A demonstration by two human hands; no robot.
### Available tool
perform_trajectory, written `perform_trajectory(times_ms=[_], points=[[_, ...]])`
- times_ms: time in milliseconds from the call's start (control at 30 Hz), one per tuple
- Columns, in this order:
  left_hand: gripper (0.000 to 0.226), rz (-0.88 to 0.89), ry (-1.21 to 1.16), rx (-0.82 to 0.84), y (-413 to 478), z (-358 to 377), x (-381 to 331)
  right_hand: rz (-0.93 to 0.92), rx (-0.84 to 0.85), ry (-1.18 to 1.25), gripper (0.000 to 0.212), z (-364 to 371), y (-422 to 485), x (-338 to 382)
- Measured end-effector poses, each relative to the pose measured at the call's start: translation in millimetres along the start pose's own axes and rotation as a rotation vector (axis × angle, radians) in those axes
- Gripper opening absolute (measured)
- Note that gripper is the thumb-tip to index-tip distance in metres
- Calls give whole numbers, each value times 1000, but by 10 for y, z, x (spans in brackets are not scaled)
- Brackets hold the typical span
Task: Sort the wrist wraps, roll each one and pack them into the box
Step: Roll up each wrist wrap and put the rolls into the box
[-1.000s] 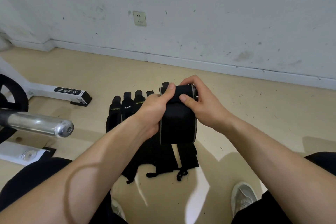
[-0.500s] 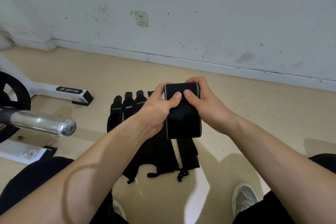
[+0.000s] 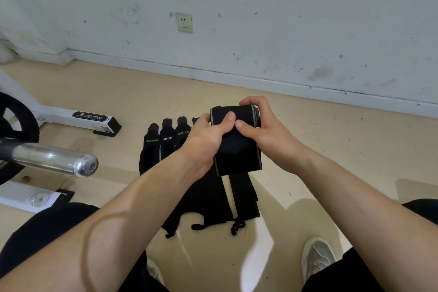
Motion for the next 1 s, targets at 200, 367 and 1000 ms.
perform_trajectory(times_ms=[200, 367, 1000], points=[[31, 62, -39, -123, 26, -41, -57, 145, -92, 55, 42, 51, -12, -78], [32, 64, -52, -234, 97, -166, -91, 171, -30, 19, 35, 168, -78, -115], [30, 109, -249, -455, 338, -512, -235, 208, -38, -132, 29, 100, -113, -156]])
Point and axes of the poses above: each hand's wrist, its own y-axis towards the middle knuckle, its own z-axis out of the palm, x = y × z, the point moved 2 cm from there along y, towards the middle knuckle, and after that the axes turned 7 degrees about y, right-handed, at the moved point
